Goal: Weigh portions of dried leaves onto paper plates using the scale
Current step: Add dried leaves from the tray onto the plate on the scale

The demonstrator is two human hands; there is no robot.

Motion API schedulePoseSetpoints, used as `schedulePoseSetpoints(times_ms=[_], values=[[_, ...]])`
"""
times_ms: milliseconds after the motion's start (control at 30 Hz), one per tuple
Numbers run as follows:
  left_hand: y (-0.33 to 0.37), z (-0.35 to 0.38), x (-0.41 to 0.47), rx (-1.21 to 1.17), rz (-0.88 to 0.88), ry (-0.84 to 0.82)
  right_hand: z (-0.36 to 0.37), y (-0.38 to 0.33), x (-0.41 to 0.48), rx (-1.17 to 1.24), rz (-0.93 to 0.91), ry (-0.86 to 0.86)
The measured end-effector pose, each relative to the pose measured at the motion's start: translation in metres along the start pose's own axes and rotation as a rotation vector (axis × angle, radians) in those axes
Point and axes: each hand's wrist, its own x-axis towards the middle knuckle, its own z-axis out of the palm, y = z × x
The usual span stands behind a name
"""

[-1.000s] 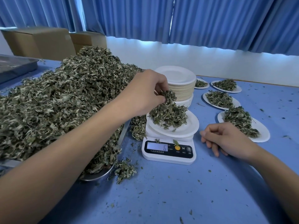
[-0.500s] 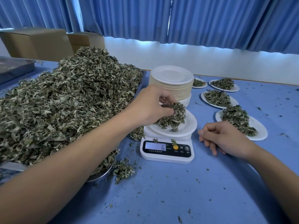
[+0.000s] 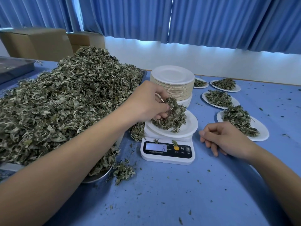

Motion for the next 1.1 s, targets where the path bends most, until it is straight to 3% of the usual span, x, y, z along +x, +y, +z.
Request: schedulePoseSetpoints(times_ms=[233, 467, 633, 900, 967, 1100], values=[[0.012, -0.017, -0.003, -0.195, -0.003, 0.075, 0.000, 0.000, 0.000, -0.008, -0.001, 0.002], [0.014, -0.044, 0.002, -0.116, 0.015, 0.107, -0.001, 0.000, 0.000, -0.002, -0.002, 0.002], [0.004, -0.072, 0.005, 0.323, -0.067, 0.025, 0.000, 0.001, 0.001, 0.002, -0.007, 0.002], [-0.018, -0.081, 0.007, 1.053, -0.336, -0.011, -0.001, 0.002, 0.001, -0.002, -0.008, 0.002], [-0.016, -0.081, 0.007, 1.040, -0.294, -0.012, -0.001, 0.002, 0.001, -0.005, -0.008, 0.003], [0.000, -0.066, 0.007, 0.652, 0.002, -0.031, 0.000, 0.002, 0.002, 0.001, -0.007, 0.003]])
